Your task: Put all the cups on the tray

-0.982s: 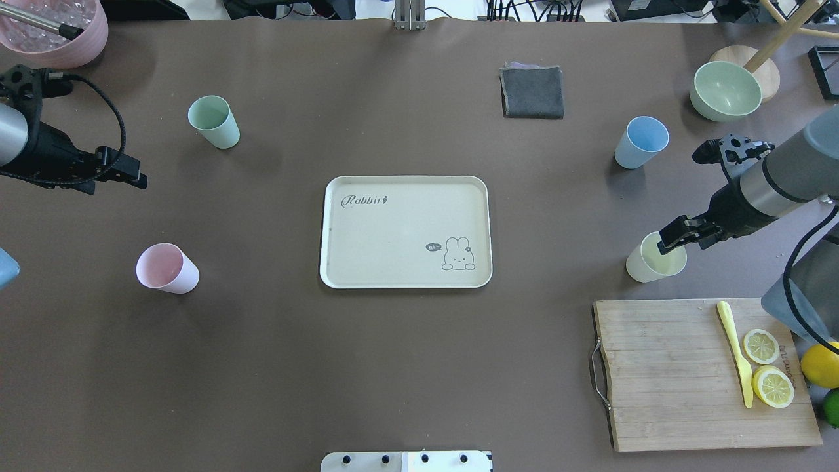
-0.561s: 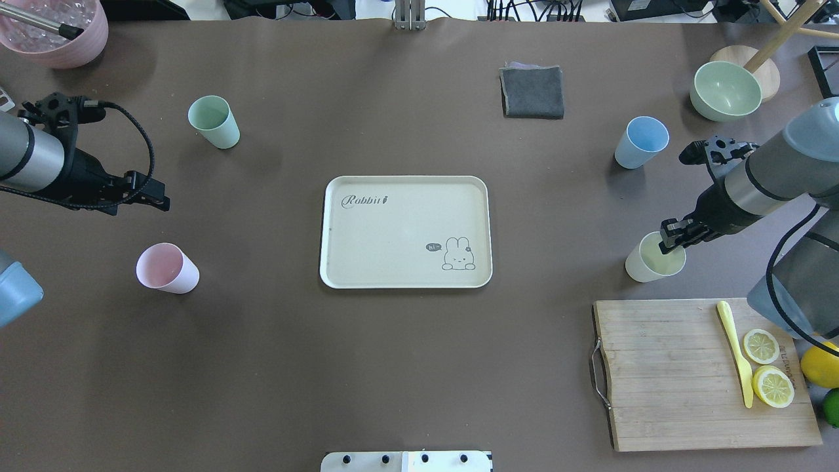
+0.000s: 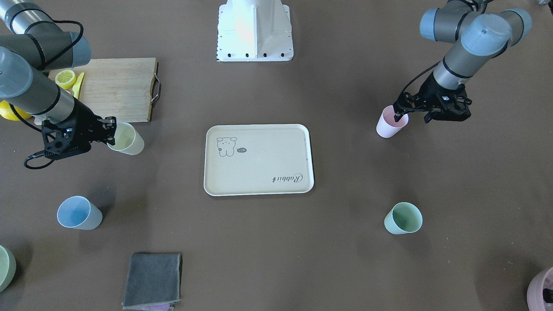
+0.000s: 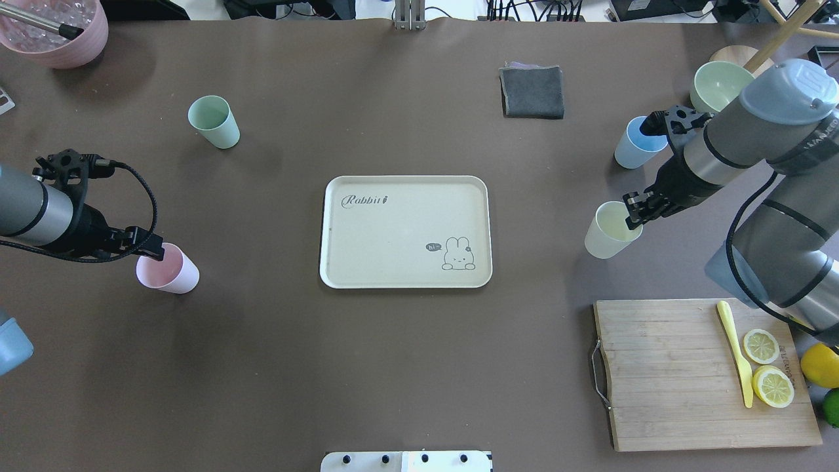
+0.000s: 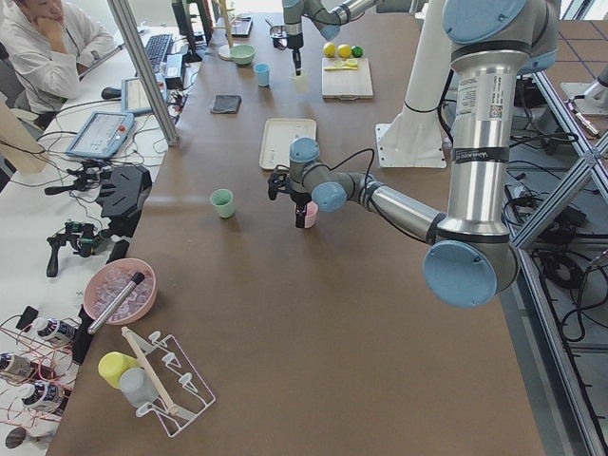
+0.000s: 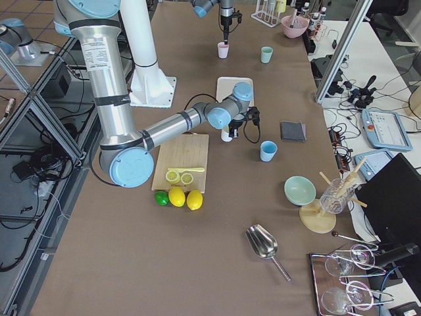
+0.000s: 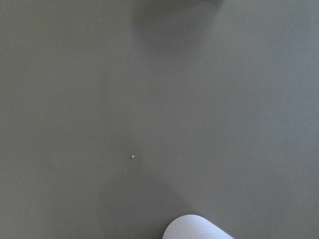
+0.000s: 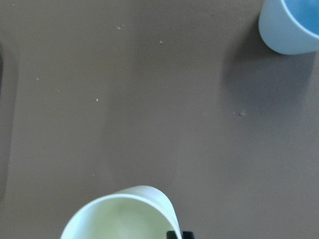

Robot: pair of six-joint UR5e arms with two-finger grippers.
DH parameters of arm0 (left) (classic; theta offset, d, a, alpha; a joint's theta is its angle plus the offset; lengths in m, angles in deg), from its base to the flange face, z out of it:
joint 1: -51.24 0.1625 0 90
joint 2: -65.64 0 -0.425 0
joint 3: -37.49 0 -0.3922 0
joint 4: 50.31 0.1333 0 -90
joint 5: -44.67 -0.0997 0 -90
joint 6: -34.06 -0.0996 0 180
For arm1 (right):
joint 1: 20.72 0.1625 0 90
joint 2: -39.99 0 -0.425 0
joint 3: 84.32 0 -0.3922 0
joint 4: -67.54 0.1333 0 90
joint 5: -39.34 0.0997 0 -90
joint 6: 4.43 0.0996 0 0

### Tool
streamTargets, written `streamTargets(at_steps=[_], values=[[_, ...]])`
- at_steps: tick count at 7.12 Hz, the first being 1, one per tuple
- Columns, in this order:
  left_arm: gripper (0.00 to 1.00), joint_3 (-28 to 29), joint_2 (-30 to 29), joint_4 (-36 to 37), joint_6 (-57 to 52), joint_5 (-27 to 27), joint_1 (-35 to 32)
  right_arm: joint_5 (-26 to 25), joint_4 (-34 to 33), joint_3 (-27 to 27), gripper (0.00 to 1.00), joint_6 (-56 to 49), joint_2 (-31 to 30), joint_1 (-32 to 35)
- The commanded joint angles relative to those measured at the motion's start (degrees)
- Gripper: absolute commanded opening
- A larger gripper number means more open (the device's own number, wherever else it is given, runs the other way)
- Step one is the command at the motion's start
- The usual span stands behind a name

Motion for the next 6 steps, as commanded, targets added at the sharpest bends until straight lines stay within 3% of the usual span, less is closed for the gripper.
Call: streamTargets(at_steps=[1, 2, 3, 4, 6], values=[[0.83, -0.2, 1.5, -0.1, -0.1, -0.3, 2.0, -0.1, -2.5, -0.1, 0.00, 0.3, 3.6, 0.4], [0.64, 0.6, 1.0, -0.1, 0.0, -0.3, 2.4, -0.1, -4.3, -0.3, 0.00, 3.2, 7.0, 0.4], [0.38, 0.8, 0.4, -0.1, 0.4, -0.3, 2.5, -0.1, -4.0, -1.5, 0.00, 8.9, 11.1, -0.4], [0.00, 0.7, 0.0, 0.0, 0.7, -0.3, 2.5, -0.5, -3.7, -3.6, 0.00, 12.0, 14.3, -2.6], [0.00, 0.7, -3.2, 0.3, 1.1, 0.3, 2.5, -4.5, -3.3, -7.3, 0.00, 16.0, 18.6, -6.9]])
